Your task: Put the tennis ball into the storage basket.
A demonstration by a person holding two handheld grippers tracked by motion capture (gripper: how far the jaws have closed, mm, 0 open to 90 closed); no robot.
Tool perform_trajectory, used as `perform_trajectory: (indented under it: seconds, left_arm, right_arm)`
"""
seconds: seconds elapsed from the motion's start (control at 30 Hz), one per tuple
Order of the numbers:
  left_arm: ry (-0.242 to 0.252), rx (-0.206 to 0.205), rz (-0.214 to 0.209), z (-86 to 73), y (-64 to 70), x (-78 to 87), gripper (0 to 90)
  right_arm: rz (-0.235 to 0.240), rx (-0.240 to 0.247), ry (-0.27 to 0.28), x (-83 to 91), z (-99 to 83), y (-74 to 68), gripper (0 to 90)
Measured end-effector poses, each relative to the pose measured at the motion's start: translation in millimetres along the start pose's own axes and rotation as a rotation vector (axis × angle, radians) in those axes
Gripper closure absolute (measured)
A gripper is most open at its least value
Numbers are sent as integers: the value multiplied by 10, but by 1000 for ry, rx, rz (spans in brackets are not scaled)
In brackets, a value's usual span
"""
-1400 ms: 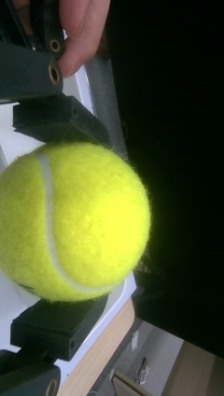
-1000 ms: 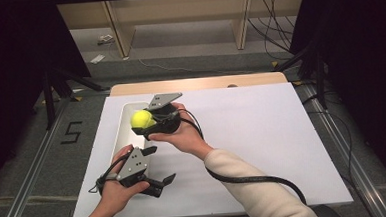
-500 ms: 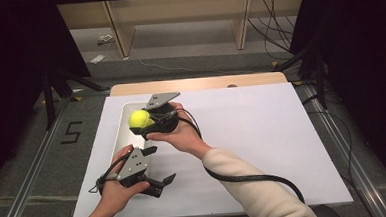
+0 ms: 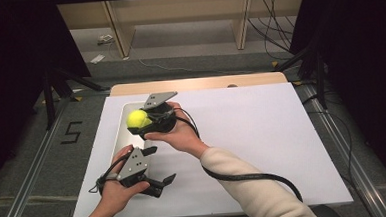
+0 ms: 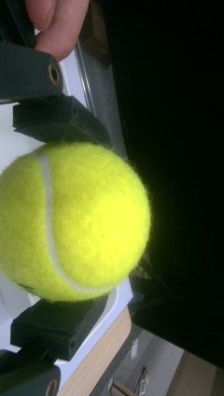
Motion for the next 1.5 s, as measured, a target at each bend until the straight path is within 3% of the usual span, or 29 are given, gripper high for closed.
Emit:
perform_trajectory:
  seconds: [1.5]
  left_arm:
    - [-5, -3, -3, -1, 12, -7, 0]
  right_arm:
    - [34, -6, -33, -220, -5, -42, 263]
Point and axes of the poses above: each handheld gripper's, and its own axes: x roughly backward along the jaws, z roughly out of its top, y roughly to its right, the point moved 3 cm from there along -x, roughly forward along the jaws, and after that the axes turned 13 degrees about -z, right-handed, at the moved point
